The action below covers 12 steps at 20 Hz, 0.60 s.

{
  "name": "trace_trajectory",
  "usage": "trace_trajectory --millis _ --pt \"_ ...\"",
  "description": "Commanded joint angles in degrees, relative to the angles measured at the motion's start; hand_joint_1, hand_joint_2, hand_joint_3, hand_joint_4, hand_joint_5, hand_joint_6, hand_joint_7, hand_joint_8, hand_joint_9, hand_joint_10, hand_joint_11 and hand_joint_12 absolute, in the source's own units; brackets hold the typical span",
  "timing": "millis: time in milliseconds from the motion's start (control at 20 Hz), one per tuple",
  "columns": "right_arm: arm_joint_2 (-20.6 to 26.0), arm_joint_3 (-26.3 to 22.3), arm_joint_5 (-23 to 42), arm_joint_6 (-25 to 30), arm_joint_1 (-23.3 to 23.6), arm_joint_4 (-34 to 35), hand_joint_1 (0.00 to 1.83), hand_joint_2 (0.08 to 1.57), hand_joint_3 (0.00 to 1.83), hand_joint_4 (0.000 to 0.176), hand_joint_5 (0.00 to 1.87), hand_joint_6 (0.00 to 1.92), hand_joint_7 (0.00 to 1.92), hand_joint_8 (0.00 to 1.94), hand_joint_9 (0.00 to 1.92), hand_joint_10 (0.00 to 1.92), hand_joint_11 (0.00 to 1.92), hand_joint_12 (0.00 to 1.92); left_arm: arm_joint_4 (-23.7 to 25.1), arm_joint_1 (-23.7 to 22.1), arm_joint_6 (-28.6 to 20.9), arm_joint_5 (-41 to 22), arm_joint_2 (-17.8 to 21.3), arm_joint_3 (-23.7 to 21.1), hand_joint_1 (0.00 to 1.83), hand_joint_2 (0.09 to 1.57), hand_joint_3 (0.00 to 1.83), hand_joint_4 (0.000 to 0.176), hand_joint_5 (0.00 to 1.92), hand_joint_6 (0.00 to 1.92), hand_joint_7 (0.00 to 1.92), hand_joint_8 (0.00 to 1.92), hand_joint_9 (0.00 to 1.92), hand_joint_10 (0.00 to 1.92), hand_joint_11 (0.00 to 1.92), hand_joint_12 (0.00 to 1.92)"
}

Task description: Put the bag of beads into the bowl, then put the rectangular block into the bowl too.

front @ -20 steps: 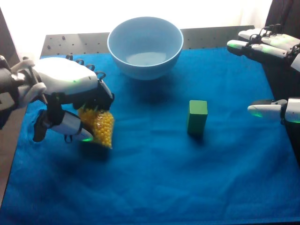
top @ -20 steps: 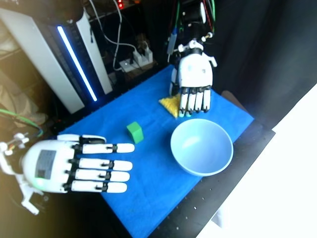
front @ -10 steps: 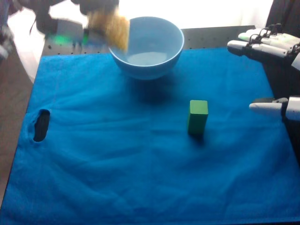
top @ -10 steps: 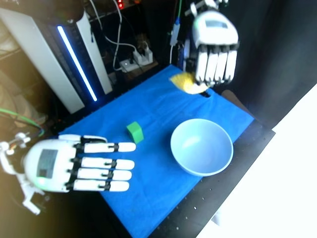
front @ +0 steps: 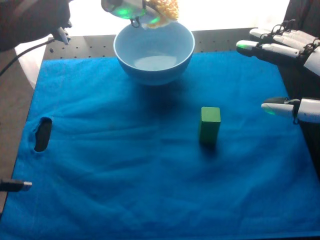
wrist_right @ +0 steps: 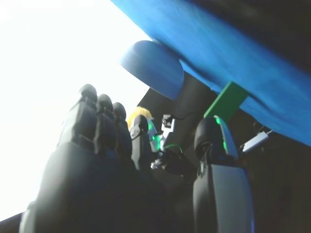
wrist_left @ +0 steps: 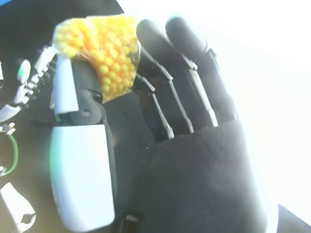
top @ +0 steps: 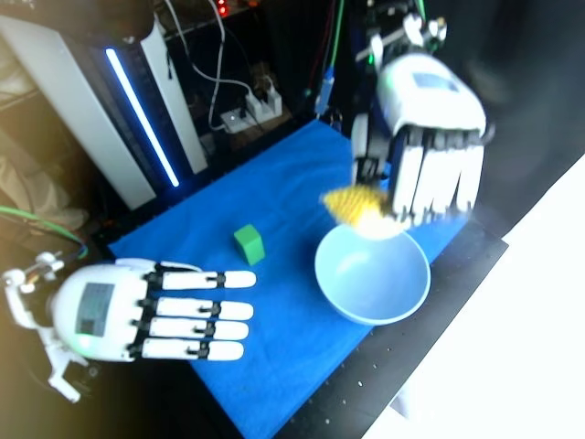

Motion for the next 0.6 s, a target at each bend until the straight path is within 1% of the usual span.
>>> trace_trajectory --millis 0,50,100,150,200,250,300,350,400,450,500,550 --pt "-0.2 0.1 6.9 0.1 1.0 1.3 0.9 1.19 0.01 0.104 0.22 0.0 0.08 0.0 0.0 0.0 0.0 0.0 -1.2 -0.1 -0.1 -4.7 -0.1 0.9 1.03 0.92 0.0 0.0 0.68 0.17 0.81 0.2 0.77 0.39 0.43 1.26" --pt "-0.3 0.2 6.9 0.1 1.3 1.1 0.91 1.2 0.02 0.096 0.2 0.0 0.07 0.0 0.0 0.0 0.0 0.0 -1.9 0.2 -0.1 -3.9 -0.4 1.5 0.9 0.9 0.0 0.005 0.5 0.04 0.62 0.04 0.57 0.16 0.22 1.13" --pt "-0.4 0.2 6.9 0.1 1.6 0.8 0.91 1.2 0.01 0.104 0.19 0.0 0.06 0.0 0.0 0.0 0.0 0.0 -2.8 0.7 -0.1 -3.4 -0.7 2.2 0.81 0.88 0.0 0.043 0.41 0.01 0.5 0.01 0.5 0.06 0.15 1.01" --pt "-0.4 0.2 6.9 0.1 1.7 0.7 0.81 1.18 0.01 0.138 0.14 0.0 0.04 0.0 0.0 0.0 0.0 0.0 -3.1 1.0 -0.1 -2.9 -1.0 2.7 0.76 0.87 0.0 0.074 0.32 0.0 0.36 0.0 0.44 0.01 0.12 0.94" --pt "-0.4 0.2 6.9 0.1 1.7 0.5 0.7 1.18 0.0 0.164 0.09 0.0 0.02 0.0 0.0 0.0 0.0 0.0 -3.2 1.3 -0.1 -2.5 -1.1 3.0 0.8 0.89 0.0 0.08 0.29 0.0 0.36 0.0 0.4 0.0 0.07 0.97" --pt "-0.3 0.2 6.9 0.1 1.8 0.3 0.65 1.18 0.0 0.174 0.06 0.0 0.0 0.0 0.0 0.0 0.0 0.0 -3.2 1.6 -0.1 -2.4 -1.0 3.0 0.81 0.9 0.0 0.08 0.27 0.0 0.33 0.0 0.36 0.0 0.01 1.02" --pt "-0.1 0.2 6.9 0.1 1.8 0.0 0.63 1.18 0.0 0.176 0.02 0.0 0.0 0.0 0.0 0.0 0.0 0.0 -3.2 1.9 -0.1 -2.6 -0.6 2.6 0.81 0.9 0.0 0.08 0.26 0.0 0.31 0.0 0.34 0.0 0.0 1.02" --pt "0.1 0.4 6.9 0.1 1.9 -0.4 0.63 1.17 0.0 0.176 0.02 0.0 0.0 0.0 0.0 0.0 0.0 0.0 -3.2 2.1 -0.1 -3.2 0.1 1.9 0.81 0.9 0.0 0.074 0.26 0.0 0.3 0.0 0.32 0.0 0.0 0.99" --pt "0.2 0.8 6.9 0.1 2.4 -1.4 0.67 1.14 0.0 0.176 0.02 0.0 0.0 0.0 0.0 0.0 0.0 0.0 -3.2 2.7 -0.1 -4.3 1.5 0.3 0.78 0.91 0.0 0.094 0.27 0.0 0.28 0.0 0.33 0.0 0.0 0.98" --pt "0.4 0.8 6.9 0.1 2.8 -1.9 0.66 1.12 0.0 0.176 0.01 0.0 0.0 0.0 0.0 0.0 0.0 0.0 -3.3 3.2 -0.1 -5.1 2.6 -0.8 0.78 0.91 0.0 0.11 0.26 0.0 0.3 0.0 0.34 0.01 0.0 0.96" --pt "0.7 0.7 6.9 0.1 3.4 -2.5 0.68 1.1 0.0 0.176 0.01 0.0 0.0 0.0 0.0 0.0 0.0 0.0 -3.6 3.9 -0.1 -6.0 3.8 -2.1 0.75 0.91 0.0 0.106 0.26 0.0 0.33 0.01 0.37 0.01 0.0 1.01" --pt "1.2 0.5 6.8 0.1 4.1 -3.6 0.71 1.05 0.0 0.176 0.0 0.0 0.0 0.0 0.0 0.0 0.0 0.0 -3.7 4.9 -0.1 -6.8 5.2 -3.5 0.76 0.91 0.0 0.108 0.28 0.0 0.36 0.0 0.39 0.01 0.0 0.97"
